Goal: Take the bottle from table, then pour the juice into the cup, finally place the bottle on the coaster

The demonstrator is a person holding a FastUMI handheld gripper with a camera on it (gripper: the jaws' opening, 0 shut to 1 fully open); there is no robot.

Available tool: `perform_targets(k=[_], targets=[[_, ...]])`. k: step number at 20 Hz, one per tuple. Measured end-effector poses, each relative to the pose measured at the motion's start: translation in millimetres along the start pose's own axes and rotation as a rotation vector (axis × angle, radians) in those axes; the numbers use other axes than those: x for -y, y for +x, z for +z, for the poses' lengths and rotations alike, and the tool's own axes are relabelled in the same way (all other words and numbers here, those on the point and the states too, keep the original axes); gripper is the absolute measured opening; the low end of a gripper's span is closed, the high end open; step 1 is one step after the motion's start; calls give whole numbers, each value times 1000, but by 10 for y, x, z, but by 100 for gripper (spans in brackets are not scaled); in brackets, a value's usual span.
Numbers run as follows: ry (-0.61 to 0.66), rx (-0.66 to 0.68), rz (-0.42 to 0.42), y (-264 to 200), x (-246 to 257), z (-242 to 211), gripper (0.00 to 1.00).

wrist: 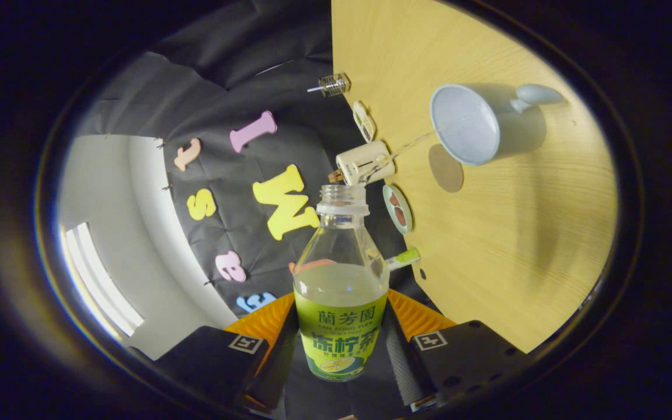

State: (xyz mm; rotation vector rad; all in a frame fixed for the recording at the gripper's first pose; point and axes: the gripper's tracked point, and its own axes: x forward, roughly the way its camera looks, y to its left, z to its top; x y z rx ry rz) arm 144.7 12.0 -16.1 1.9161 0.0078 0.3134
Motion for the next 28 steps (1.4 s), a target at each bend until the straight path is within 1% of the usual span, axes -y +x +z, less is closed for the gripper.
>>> perform_targets(k=[4, 7, 17, 22, 28], targets=[[65, -13, 30, -13, -157, -68, 78], [84, -21, 29, -26, -184, -79, 78], [179, -14, 57, -13, -391, 51, 78], [258, -20, 101, 9, -513, 50, 78], [313, -26, 133, -9, -627, 54, 78]])
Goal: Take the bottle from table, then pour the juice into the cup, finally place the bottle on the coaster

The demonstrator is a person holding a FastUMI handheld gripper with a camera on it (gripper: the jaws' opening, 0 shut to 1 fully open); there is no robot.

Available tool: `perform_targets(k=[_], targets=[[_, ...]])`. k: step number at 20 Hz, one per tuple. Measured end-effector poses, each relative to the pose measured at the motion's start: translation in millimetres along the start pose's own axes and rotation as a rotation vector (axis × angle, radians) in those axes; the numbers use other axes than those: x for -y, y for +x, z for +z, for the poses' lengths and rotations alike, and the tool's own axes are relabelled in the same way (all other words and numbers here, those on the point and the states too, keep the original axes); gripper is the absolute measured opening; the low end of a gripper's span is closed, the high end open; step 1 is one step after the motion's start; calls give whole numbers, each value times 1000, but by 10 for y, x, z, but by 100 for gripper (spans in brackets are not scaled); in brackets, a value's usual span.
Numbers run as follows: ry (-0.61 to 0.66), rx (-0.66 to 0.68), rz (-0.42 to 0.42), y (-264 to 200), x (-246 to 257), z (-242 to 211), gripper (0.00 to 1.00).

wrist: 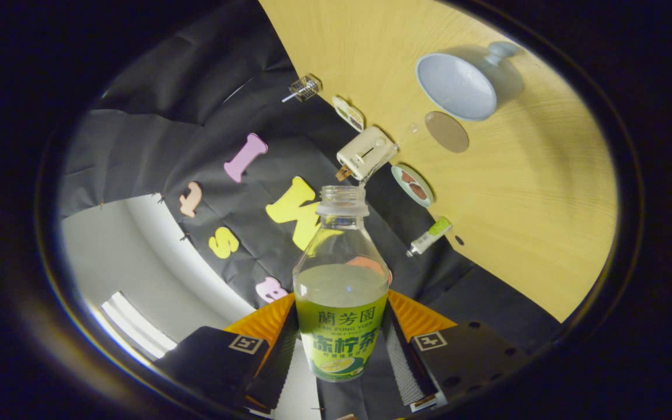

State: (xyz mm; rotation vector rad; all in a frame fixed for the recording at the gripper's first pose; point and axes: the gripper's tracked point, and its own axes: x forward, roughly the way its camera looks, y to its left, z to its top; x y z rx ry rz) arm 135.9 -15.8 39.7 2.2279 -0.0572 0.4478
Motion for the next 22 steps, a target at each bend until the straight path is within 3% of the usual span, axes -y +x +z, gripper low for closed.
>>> perform_targets(k=[13, 19, 22], targets=[[89, -10, 24, 70, -77, -49, 78], [46, 8, 39, 53, -195, 63, 78], [-52, 21, 24, 67, -224, 61, 78]])
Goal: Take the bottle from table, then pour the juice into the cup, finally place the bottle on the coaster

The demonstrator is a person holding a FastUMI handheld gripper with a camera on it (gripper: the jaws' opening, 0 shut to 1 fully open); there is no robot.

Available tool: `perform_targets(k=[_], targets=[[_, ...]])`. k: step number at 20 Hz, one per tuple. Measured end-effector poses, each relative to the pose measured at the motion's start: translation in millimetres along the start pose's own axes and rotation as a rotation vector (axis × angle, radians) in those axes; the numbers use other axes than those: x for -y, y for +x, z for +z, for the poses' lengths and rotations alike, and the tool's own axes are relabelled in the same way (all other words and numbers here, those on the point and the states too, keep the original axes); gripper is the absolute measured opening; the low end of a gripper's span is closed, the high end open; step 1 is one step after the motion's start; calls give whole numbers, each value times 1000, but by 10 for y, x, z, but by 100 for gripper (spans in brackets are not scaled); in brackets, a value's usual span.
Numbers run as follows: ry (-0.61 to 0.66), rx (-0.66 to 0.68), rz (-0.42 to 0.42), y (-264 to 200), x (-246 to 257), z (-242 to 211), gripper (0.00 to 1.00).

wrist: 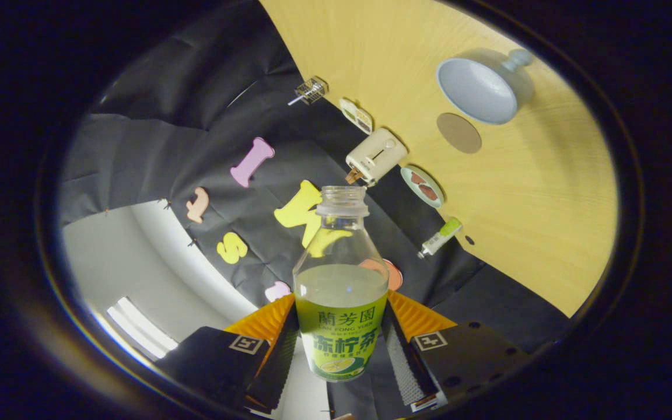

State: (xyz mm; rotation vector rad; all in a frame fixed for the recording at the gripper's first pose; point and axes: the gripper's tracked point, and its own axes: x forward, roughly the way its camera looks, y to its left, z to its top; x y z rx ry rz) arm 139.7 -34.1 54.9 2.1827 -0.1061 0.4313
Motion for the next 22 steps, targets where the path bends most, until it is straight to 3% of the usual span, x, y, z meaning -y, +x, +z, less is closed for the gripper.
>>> perform_targets(k=[6, 9, 14, 16, 19, 22], targets=[[-274, 0, -51, 24, 18, -82, 78], [-444, -8, -68, 47, 11, -126, 78], [-749, -31, -175, 83, 152, -172, 78], [-884, -48, -162, 131, 87, -217, 78], [-1107, -42, -212, 164, 167, -61, 79], [-1250, -33, -251, 231, 293, 67, 79]])
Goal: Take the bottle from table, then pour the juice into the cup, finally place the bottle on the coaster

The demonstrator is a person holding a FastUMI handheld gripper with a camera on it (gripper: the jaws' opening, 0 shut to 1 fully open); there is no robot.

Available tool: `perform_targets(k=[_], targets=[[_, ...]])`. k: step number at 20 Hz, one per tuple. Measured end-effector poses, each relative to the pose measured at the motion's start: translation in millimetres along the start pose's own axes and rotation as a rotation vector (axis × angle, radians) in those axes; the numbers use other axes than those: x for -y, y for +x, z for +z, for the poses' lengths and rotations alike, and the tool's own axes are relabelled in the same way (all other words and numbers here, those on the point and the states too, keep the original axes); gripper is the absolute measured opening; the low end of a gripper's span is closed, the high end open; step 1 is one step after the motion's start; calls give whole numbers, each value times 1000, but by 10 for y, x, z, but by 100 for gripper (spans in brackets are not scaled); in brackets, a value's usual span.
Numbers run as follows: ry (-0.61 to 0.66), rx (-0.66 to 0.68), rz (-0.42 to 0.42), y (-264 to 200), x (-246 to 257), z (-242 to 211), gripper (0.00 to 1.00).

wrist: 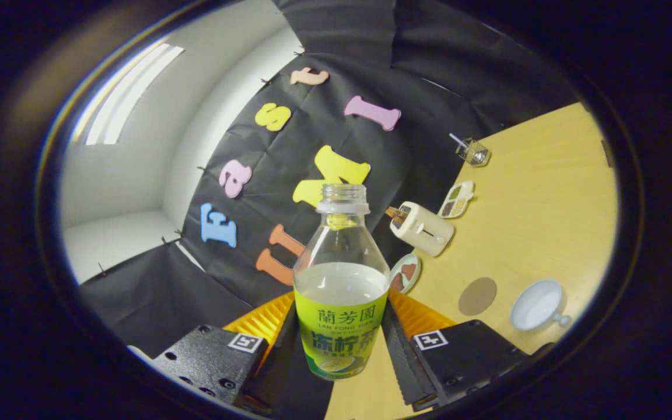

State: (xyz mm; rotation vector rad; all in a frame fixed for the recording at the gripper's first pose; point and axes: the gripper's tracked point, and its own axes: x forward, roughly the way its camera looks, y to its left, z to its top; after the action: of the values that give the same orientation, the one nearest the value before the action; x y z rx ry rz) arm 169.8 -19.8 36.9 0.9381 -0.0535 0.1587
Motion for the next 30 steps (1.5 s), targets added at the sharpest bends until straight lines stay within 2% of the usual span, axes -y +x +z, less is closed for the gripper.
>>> perform_targets(k=[4, 9, 13, 16, 17, 19, 23, 30], targets=[[-120, 15, 43, 160, 31, -89, 79], [-380, -2, -73, 360, 309, -159, 79], [-539, 32, -205, 454, 579, -117, 79], [-622, 4, -216, 517, 627, -212, 80], [-652, -7, -243, 503, 712, -209, 80], [-687, 9, -308, 406, 841, -96, 80], [-708, 80, -328, 328, 815, 89, 81], [-837, 69, -409, 739, 1030, 151, 82]])
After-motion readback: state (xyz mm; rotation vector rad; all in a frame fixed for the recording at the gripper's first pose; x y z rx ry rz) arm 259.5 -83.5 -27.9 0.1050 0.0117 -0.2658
